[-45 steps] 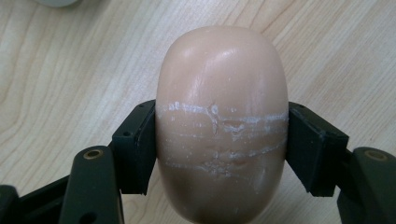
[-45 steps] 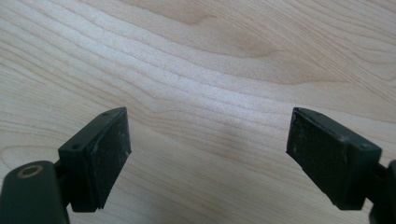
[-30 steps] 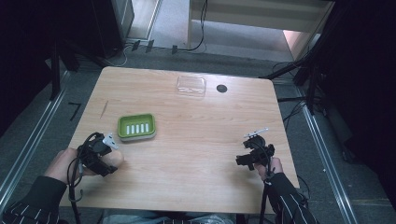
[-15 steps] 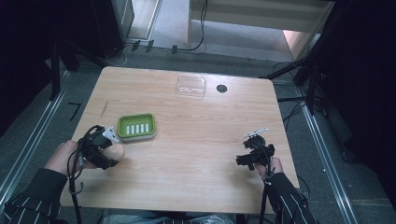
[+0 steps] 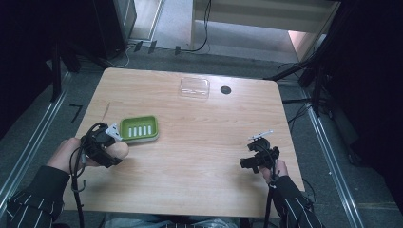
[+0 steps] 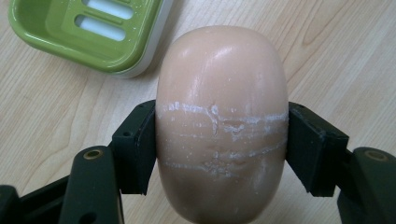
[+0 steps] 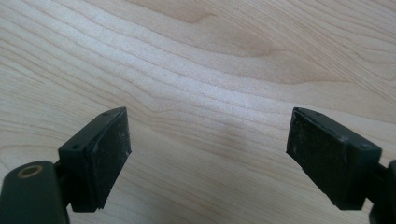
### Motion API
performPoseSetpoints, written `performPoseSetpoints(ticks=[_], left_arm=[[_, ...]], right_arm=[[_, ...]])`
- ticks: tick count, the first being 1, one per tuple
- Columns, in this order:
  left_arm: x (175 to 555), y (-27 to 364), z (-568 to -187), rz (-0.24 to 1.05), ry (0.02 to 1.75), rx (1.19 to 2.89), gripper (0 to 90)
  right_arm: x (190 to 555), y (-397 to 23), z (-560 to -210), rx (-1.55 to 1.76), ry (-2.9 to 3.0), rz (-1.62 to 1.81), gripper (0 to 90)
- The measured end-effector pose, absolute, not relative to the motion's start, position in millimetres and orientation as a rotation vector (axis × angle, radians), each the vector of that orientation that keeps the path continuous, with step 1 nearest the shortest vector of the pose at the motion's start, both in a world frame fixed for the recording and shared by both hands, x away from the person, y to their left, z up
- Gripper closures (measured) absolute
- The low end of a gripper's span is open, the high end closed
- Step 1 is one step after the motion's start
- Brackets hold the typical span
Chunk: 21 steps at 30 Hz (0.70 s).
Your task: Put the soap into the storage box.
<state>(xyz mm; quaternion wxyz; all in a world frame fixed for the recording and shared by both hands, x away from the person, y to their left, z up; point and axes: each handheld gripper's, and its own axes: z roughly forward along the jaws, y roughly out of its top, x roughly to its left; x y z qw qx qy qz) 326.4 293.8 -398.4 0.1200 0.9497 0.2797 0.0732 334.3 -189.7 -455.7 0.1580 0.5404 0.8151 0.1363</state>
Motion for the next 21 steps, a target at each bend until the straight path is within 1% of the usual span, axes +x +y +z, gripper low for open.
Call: performPoseSetpoints(ticks=[21], left_arm=[[342.4, 285.1, -382.9, 0.279, 0.769, 2.752, 33.4]], right_arm=[[334.5, -188.9, -456.3, 1.547, 2.336, 0.387, 14.3]])
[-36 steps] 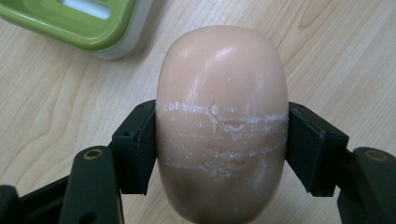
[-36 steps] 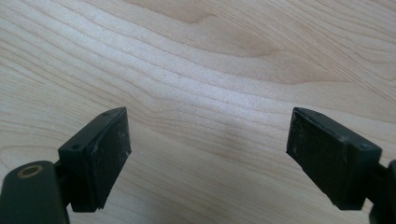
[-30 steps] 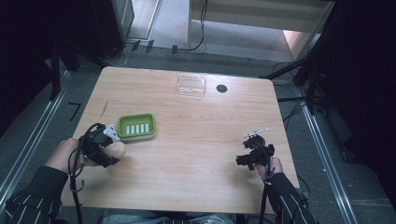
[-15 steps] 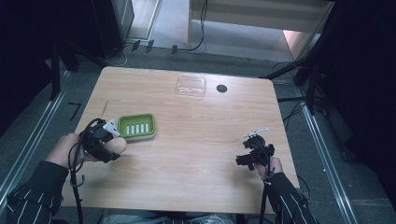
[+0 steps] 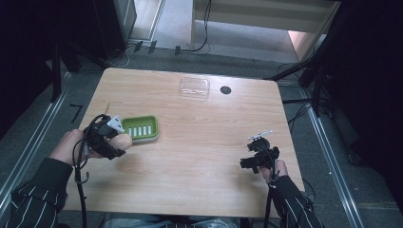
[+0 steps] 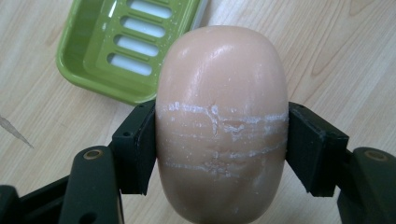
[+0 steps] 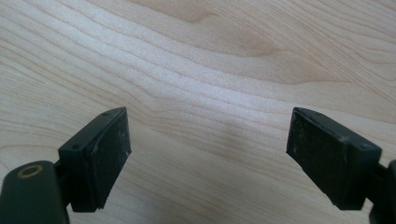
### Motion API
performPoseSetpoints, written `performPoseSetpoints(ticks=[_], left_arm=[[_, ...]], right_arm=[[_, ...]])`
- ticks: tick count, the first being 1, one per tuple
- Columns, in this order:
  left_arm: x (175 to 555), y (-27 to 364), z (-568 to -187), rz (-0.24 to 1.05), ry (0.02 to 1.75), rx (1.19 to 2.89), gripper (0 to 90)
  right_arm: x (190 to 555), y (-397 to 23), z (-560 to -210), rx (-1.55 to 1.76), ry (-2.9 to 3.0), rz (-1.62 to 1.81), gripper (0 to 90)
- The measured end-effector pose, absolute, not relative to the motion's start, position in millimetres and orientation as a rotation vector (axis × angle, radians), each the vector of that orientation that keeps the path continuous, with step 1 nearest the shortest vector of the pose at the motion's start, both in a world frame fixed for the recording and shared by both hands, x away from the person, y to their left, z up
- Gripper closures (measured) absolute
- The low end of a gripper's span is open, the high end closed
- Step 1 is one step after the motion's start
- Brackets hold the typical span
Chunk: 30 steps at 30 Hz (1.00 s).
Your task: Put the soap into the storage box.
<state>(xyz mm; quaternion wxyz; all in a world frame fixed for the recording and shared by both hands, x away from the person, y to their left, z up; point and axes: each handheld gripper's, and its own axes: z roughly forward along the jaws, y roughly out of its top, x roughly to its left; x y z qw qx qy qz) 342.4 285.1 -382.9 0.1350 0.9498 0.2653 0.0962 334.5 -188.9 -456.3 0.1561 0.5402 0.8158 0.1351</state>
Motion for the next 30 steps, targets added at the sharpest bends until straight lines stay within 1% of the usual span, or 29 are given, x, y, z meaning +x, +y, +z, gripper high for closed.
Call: performPoseSetpoints(ticks=[18, 30], left_arm=[[363.7, 274.2, -375.4, 0.290, 0.696, 2.764, 33.4], [374.5, 273.0, -371.3, 0.310, 0.690, 2.741, 33.4]], right_arm=[[334.4, -188.7, -457.2, 1.539, 2.342, 0.383, 14.3], [334.0, -188.2, -457.3, 1.539, 2.343, 0.383, 14.3]])
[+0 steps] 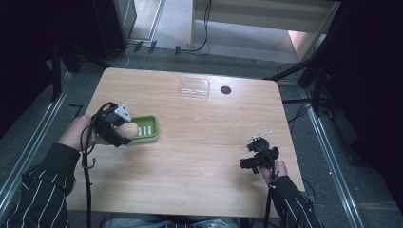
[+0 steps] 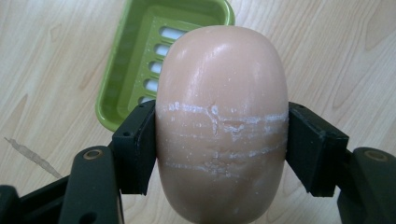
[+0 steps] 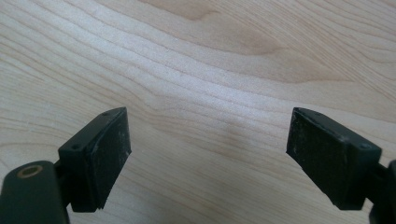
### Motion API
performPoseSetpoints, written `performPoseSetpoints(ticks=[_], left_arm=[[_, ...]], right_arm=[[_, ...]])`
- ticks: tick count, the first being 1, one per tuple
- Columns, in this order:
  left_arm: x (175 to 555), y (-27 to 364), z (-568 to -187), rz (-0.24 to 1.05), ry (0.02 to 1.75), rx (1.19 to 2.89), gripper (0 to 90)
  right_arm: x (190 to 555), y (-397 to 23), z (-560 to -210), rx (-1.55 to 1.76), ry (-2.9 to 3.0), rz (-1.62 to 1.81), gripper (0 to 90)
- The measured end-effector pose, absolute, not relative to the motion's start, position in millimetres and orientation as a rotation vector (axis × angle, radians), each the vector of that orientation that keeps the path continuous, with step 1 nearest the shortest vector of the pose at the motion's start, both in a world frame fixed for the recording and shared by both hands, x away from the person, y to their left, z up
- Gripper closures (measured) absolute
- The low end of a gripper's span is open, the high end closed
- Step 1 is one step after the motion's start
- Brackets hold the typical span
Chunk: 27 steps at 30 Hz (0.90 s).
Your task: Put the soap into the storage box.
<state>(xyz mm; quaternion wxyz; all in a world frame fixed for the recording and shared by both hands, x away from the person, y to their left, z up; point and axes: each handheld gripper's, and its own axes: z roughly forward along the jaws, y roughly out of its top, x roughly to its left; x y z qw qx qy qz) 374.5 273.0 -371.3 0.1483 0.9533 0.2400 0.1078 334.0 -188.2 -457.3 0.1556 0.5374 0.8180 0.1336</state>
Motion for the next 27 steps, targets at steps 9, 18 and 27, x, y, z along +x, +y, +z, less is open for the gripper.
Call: performPoseSetpoints(ticks=[9, 18, 27], left_arm=[[381.4, 278.7, -366.3, 0.338, 0.692, 2.728, 33.4], [386.3, 279.0, -365.1, 0.345, 0.685, 2.723, 33.4], [392.8, 277.4, -365.8, 0.352, 0.678, 2.733, 33.4]], right_arm=[[333.5, -187.4, -456.9, 1.537, 2.342, 0.372, 14.3], [333.6, -187.4, -457.4, 1.537, 2.342, 0.369, 14.3], [333.8, -187.9, -458.2, 1.531, 2.344, 0.369, 14.3]])
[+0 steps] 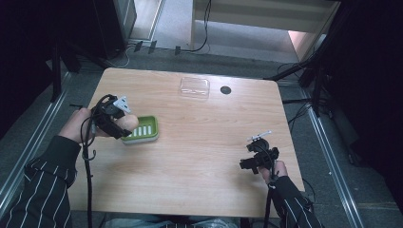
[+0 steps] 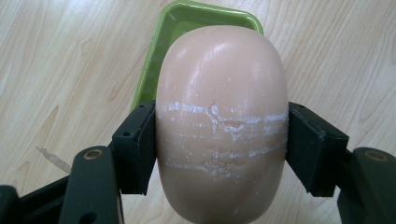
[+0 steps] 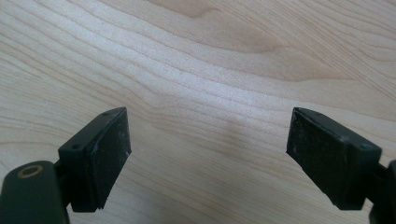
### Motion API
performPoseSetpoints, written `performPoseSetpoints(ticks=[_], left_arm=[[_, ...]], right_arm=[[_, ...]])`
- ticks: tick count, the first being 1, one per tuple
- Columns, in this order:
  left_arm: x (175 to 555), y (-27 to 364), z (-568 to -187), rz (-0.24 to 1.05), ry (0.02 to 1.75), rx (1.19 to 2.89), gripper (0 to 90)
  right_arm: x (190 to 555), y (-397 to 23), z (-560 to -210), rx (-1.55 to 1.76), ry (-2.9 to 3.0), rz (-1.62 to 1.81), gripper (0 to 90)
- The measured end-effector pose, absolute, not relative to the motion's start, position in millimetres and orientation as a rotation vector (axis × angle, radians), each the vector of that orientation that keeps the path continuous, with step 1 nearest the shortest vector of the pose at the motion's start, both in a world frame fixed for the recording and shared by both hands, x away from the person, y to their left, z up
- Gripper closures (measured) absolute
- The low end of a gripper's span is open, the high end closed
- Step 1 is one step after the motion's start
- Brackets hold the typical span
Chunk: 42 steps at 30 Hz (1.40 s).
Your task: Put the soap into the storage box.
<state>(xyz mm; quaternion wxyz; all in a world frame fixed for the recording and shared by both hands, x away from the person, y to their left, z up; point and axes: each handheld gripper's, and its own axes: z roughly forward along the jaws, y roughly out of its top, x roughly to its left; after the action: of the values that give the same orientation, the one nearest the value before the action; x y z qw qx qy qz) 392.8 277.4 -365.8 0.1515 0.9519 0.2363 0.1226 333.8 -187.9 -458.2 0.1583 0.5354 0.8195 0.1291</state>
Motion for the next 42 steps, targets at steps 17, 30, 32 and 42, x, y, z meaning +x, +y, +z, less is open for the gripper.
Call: performPoseSetpoints(ticks=[17, 30, 32, 42], left_arm=[[400.9, 270.9, -370.0, 0.375, 0.619, 2.743, 33.4], [411.1, 262.5, -381.2, 0.377, 0.576, 2.762, 33.4], [411.9, 261.9, -382.0, 0.378, 0.571, 2.767, 33.4], [420.4, 257.1, -392.4, 0.367, 0.553, 2.790, 33.4]], right_arm=[[333.4, -186.5, -458.1, 1.543, 2.340, 0.361, 14.3], [333.6, -187.6, -458.8, 1.535, 2.342, 0.360, 14.3], [333.6, -187.6, -458.9, 1.535, 2.341, 0.359, 14.3], [333.4, -187.2, -459.1, 1.536, 2.342, 0.358, 14.3]])
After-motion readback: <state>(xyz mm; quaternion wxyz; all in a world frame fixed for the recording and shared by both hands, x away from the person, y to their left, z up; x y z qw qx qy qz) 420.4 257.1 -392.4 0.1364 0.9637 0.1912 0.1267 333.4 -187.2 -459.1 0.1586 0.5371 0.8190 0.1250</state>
